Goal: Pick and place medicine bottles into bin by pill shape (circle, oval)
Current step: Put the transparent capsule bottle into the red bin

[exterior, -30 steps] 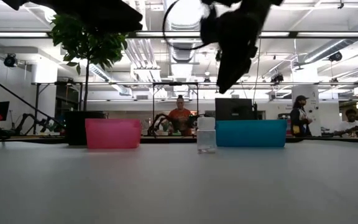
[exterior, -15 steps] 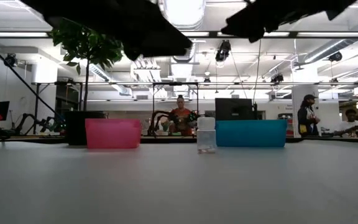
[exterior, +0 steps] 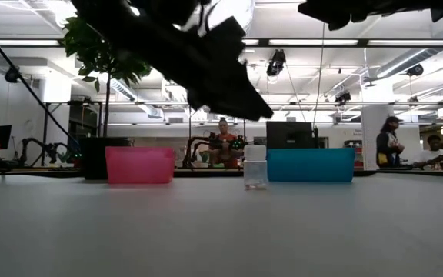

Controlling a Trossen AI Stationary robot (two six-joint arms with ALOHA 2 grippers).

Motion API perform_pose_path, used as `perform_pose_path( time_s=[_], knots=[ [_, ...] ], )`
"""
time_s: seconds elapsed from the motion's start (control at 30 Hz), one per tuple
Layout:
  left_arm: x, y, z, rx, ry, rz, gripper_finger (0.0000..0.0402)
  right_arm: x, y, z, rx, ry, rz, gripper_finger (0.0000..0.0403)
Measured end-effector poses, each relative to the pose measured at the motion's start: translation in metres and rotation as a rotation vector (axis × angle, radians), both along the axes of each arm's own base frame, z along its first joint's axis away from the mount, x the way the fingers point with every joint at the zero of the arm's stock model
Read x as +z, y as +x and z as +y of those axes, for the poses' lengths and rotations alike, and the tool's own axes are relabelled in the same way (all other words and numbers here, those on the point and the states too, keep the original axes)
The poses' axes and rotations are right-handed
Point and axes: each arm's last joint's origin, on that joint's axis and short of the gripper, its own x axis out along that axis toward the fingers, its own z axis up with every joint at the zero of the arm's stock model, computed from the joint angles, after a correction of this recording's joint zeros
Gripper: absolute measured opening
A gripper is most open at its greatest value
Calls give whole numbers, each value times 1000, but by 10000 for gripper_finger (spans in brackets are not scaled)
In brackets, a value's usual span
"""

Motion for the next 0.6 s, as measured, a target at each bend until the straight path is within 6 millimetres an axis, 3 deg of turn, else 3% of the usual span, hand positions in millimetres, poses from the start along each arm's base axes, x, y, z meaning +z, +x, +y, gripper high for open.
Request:
perform_pose_path(
  time_s=[0.17,0.3,0.47,0.6],
  knots=[
    [-10,10,11,37,4,15,285,0,-4,0,0,-17,-4,228],
    [-22,13,18,55,5,52,314,-2,-5,0,0,-16,18,228],
    [-37,14,17,39,-3,89,309,-2,-5,-1,-3,-16,25,228],
    [-40,14,16,36,-2,100,281,-3,-5,-3,-14,-13,30,228]
  ],
)
